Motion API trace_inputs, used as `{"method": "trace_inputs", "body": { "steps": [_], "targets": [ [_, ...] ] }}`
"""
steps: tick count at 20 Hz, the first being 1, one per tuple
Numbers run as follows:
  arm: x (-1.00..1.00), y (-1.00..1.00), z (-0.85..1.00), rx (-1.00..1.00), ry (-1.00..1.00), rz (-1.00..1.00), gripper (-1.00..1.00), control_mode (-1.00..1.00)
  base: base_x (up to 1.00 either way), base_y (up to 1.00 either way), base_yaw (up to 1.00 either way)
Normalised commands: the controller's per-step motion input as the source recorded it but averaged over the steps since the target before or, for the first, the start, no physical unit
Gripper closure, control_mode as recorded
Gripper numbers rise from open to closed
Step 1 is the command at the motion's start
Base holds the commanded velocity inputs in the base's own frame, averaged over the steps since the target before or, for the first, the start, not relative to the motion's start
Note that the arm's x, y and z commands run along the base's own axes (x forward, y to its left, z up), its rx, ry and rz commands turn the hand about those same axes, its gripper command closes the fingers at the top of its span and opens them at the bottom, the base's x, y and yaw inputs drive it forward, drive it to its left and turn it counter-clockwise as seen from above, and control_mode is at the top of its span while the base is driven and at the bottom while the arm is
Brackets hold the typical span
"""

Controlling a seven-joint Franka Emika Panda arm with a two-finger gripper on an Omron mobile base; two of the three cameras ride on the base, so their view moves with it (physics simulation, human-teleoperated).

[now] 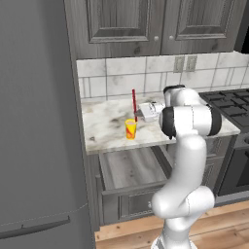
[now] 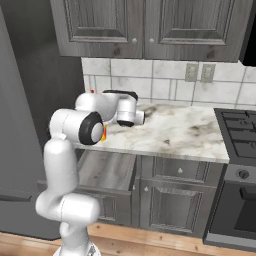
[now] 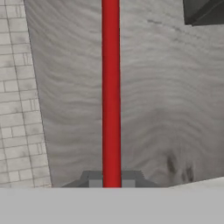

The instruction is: Pick up the straw from the right drawer and put it inside the smoothie cup.

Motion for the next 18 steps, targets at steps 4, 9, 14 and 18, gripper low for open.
{"method": "trace_inputs", "body": {
  "steps": [4, 9, 14, 18],
  "targets": [
    [0.24, 0.03, -0.08, 0.06, 0.0, 0.02, 1.0, -1.0, 0.0, 0.0, 0.0],
    [0.23, 0.0, 0.0, 0.04, 0.0, 0.0, 1.0, -1.0, 0.0, 0.0, 0.0],
    [0.16, 0.01, -0.08, 0.0, 0.0, 0.0, 1.0, -1.0, 0.0, 0.0, 0.0],
    [0.07, 0.08, -0.17, 0.0, 0.0, 0.0, 1.0, -1.0, 0.0, 0.0, 0.0]
  ]
}}
